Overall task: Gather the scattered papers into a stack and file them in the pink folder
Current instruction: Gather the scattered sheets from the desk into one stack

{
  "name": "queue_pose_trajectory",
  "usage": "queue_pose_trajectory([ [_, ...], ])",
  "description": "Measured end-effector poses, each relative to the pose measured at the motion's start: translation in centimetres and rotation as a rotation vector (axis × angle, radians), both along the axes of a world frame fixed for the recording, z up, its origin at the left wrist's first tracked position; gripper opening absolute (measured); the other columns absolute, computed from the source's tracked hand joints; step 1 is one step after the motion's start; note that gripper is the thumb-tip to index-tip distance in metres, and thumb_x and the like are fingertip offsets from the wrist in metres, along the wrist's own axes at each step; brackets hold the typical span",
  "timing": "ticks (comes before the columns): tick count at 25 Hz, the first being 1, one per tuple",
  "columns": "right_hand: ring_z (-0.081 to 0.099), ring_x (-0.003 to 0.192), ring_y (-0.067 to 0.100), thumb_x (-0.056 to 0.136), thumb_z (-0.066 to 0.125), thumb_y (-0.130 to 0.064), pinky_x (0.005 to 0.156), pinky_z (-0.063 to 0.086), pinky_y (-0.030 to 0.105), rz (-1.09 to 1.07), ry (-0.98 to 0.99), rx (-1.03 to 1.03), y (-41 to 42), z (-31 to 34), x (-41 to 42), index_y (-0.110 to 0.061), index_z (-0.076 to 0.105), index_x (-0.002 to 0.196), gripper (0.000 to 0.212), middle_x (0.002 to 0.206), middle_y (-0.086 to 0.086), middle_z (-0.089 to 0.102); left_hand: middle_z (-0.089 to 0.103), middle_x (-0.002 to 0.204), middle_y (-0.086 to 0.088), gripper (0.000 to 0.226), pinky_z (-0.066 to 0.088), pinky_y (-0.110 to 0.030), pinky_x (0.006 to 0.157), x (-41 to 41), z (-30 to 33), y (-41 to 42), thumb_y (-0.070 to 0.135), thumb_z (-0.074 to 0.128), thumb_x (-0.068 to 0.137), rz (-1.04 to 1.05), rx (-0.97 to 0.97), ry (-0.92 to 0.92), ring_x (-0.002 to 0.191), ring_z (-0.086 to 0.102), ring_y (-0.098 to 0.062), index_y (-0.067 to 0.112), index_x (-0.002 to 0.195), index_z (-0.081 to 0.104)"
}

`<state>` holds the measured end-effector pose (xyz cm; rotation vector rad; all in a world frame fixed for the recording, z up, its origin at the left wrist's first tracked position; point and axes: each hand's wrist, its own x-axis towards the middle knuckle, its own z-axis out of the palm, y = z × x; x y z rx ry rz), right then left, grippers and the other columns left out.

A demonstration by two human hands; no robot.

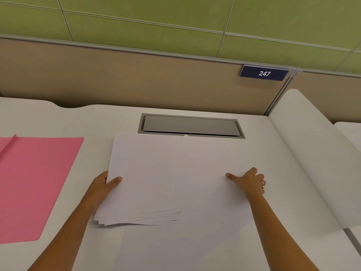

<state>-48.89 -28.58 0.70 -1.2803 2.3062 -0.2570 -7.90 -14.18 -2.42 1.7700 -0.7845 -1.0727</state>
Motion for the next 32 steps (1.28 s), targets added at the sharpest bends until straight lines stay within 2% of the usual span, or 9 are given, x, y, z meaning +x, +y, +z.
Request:
queue_pose_trajectory([
  [6,0.028,0.136,0.040,0.067,0.081,-0.046,0.108,0.031,0.050,0.238,0.082,0.039,-3.4,0.1,-1.7,-0.007,0.019,0.146,0.108,0.145,0.020,0.030,0.069,0.111,-0.008,0.031,0.052,-0.048,0.091,0.3,-0.1,-0.3,0.026,0.064,0.089,-0.009,0.017,-0.007,0.098,0.066,-0.029,0.014,0.117,0.061],
  [12,0.055,0.105,0.034,0.070,0.081,-0.032,0.085,0.045,0.040,0.282,0.036,-0.013,-3.8,0.3,-0.8,-0.002,0.048,0.115,0.064,0.119,0.018,0.059,0.068,0.111,-0.006,0.030,0.052,-0.046,0.091,0.2,-0.2,-0.4,0.027,0.064,0.089,-0.006,0.013,-0.006,0.098,0.066,-0.027,0.015,0.116,0.061],
  [14,0.056,0.090,0.029,0.072,0.079,-0.031,0.079,0.047,0.039,0.197,-0.145,-0.152,-3.0,0.3,-0.5,-0.004,0.053,0.105,0.050,0.111,0.017,0.063,0.068,0.111,-0.006,0.031,0.052,-0.047,0.091,0.2,-0.2,-0.3,0.028,0.065,0.089,-0.004,0.014,-0.012,0.098,0.066,-0.027,0.015,0.117,0.061],
  [15,0.056,0.091,0.028,0.074,0.078,-0.032,0.081,0.049,0.040,0.115,-0.319,-0.237,-2.7,0.7,-0.2,-0.005,0.053,0.109,0.051,0.113,0.016,0.062,0.068,0.111,-0.006,0.031,0.052,-0.046,0.091,0.2,-0.2,-0.3,0.028,0.065,0.088,-0.002,0.014,-0.015,0.098,0.066,-0.027,0.016,0.117,0.061],
  [18,0.053,0.107,0.027,0.076,0.076,-0.036,0.088,0.049,0.042,-0.176,-0.850,-0.444,-1.0,1.6,1.2,-0.021,0.038,0.131,0.069,0.125,0.005,0.049,0.068,0.111,-0.005,0.030,0.052,-0.045,0.091,0.1,0.0,-0.3,0.028,0.065,0.089,0.005,0.012,-0.016,0.099,0.066,-0.026,0.017,0.116,0.061],
  [21,0.050,0.106,0.024,0.073,0.080,-0.029,0.094,0.046,0.042,-0.444,-1.032,-0.489,1.0,1.6,3.5,-0.026,0.016,0.143,0.095,0.123,0.002,0.043,0.069,0.110,-0.004,0.029,0.052,-0.047,0.091,0.1,0.1,-0.2,0.027,0.065,0.088,0.003,0.009,-0.007,0.099,0.066,-0.026,0.016,0.115,0.062],
  [23,0.051,0.105,0.024,0.073,0.080,-0.016,0.099,0.045,0.042,-0.452,-1.011,-0.446,2.8,1.0,5.5,-0.016,0.013,0.144,0.098,0.124,0.006,0.047,0.069,0.109,-0.005,0.029,0.053,-0.046,0.090,0.1,0.2,-0.1,0.027,0.065,0.089,0.005,0.013,-0.009,0.098,0.066,-0.026,0.016,0.115,0.061],
  [27,0.052,0.097,0.027,0.080,0.066,0.001,0.086,0.046,0.034,-0.230,-0.749,-0.294,5.9,0.3,8.3,0.000,0.039,0.128,0.054,0.126,0.020,0.053,0.068,0.111,-0.006,0.032,0.052,-0.046,0.091,0.0,0.3,-0.1,0.028,0.064,0.089,0.002,0.017,-0.019,0.098,0.066,-0.026,0.015,0.118,0.060],
  [32,0.058,0.109,0.033,0.085,0.062,-0.004,0.081,0.039,0.027,0.030,-0.395,-0.570,3.5,7.6,7.4,0.000,0.049,0.121,0.038,0.121,0.020,0.060,0.068,0.114,-0.006,0.032,0.053,-0.046,0.091,0.1,0.4,0.0,0.027,0.064,0.089,-0.004,0.024,0.008,0.100,0.066,-0.026,0.015,0.119,0.060],
])
